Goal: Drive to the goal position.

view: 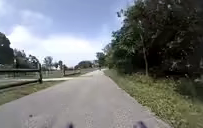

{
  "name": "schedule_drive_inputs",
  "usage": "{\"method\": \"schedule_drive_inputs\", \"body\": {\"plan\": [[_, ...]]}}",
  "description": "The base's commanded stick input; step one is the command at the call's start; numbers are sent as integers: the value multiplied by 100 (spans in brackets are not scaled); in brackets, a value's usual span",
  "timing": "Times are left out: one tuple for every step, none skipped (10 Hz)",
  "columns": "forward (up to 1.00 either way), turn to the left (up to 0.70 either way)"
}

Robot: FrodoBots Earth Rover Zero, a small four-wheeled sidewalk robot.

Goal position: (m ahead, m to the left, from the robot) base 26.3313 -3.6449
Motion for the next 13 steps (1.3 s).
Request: {"method": "schedule_drive_inputs", "body": {"plan": [[70,0],[70,0],[70,0],[70,0],[70,0],[70,0],[70,0],[70,0],[70,0],[70,0],[70,0],[70,0],[70,0]]}}
